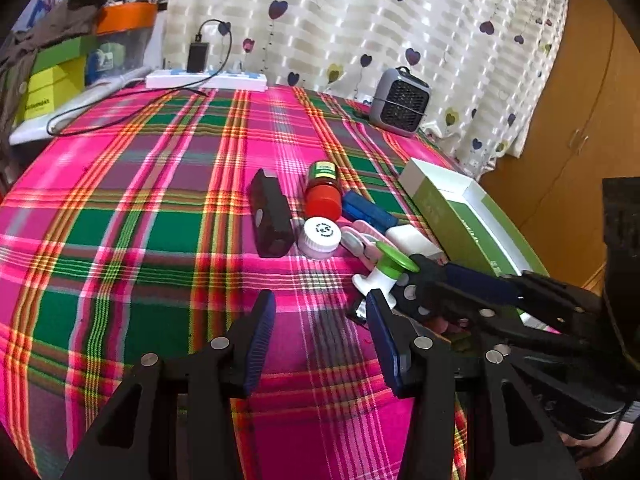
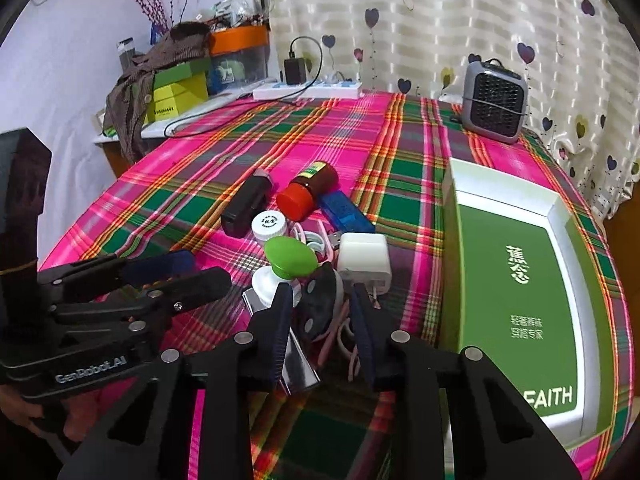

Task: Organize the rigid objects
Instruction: 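Grasp the green-capped white spool with the left gripper while the right gripper grasps the black round disc, then carry the spool with the left gripper while the right gripper carries the black disc over the green box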

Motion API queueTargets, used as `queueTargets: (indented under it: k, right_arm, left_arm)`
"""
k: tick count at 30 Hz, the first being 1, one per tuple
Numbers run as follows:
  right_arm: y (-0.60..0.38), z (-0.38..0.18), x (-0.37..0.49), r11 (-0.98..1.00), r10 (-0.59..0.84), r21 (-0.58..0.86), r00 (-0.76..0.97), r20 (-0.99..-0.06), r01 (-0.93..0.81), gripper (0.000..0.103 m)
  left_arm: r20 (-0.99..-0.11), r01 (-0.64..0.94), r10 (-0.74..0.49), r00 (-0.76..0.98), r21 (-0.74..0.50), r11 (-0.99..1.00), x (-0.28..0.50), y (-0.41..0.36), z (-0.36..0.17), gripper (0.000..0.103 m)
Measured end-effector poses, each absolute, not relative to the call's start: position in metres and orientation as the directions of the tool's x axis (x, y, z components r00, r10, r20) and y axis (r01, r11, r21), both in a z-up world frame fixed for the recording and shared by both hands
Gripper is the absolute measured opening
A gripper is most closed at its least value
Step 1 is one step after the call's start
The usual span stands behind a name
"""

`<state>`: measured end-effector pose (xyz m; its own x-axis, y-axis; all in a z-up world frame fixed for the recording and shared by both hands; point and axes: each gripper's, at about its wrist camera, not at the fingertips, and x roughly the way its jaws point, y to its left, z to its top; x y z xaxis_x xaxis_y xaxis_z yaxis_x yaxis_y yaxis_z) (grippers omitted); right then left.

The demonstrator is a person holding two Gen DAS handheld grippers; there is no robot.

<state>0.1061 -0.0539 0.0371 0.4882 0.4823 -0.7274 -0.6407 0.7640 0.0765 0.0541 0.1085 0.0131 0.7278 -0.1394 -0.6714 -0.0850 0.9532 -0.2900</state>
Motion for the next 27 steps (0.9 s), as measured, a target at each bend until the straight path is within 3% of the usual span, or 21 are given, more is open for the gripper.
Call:
queueTargets:
  k: [8, 10, 27]
  right_arm:
    - [-0.046, 0.034, 0.107, 0.747, 0.482, 0.057, 0.481, -0.732, -0.662, 0.024]
    - [-0.046, 0.035, 0.106, 0.742, 0.49, 0.055, 0.483, -0.725, -0.669, 0.012]
    - [-0.065, 0.05, 0.097, 0.744, 0.531, 0.076, 0.518, -0.671, -0.664, 0.012]
  left_arm:
    - [-0.656, -0.054, -0.161, 0.738, -0.295, 0.954, 0.055, 0.113, 0.019, 0.046]
    - [-0.657, -0.045, -0.164, 0.736, -0.288, 0.956, 0.057, 0.111, 0.02, 0.046]
    - [-0.685, -0.006, -0.189, 0.703, -0.272, 0.962, 0.075, 0.097, 0.016, 0.046]
